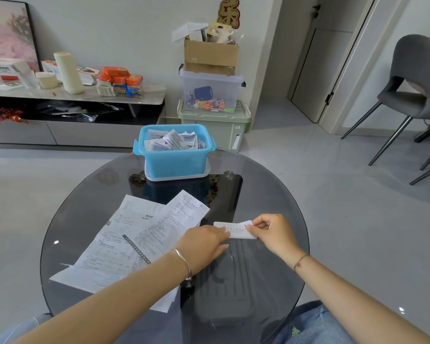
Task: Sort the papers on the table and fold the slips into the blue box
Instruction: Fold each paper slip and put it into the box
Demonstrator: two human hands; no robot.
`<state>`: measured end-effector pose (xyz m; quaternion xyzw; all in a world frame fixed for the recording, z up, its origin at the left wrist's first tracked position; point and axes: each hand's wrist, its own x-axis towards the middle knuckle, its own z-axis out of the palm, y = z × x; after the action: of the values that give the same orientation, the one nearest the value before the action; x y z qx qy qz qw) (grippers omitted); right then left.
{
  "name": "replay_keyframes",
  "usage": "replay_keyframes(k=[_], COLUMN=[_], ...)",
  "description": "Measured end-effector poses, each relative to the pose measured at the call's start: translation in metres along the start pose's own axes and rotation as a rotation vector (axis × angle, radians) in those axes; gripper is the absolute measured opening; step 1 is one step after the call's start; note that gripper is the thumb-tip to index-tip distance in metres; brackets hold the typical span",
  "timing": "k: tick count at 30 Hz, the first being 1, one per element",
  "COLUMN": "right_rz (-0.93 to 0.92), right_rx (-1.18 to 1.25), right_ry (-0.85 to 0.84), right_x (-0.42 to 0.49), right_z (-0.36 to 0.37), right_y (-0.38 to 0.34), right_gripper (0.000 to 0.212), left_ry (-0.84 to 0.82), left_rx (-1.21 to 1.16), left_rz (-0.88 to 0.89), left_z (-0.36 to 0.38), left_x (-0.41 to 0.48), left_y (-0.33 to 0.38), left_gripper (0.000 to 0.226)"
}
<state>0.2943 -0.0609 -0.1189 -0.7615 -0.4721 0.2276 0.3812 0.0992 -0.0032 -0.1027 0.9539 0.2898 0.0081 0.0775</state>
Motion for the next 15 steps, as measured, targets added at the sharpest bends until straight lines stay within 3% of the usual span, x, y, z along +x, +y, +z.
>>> replay_keyframes(k=[7, 15], right_rz=[0.006, -0.017], right_rx=[-0.05, -0.115], right_ry=[0.015, 0.011], right_x=[0.0001, -0.0009], right_z=[0.0028, 0.0032], right_y=[-0.0018, -0.0016], right_gripper=[0.023, 0.021], left_ry=[-0.057, -0.136], left_rx=[0.047, 0.11], left_rz=[0.047, 0.079], left_z=[0.002, 0.0029], left_x=[-0.0046, -0.003], left_y=[0.0018, 0.0016], left_gripper=[0.058, 0.061])
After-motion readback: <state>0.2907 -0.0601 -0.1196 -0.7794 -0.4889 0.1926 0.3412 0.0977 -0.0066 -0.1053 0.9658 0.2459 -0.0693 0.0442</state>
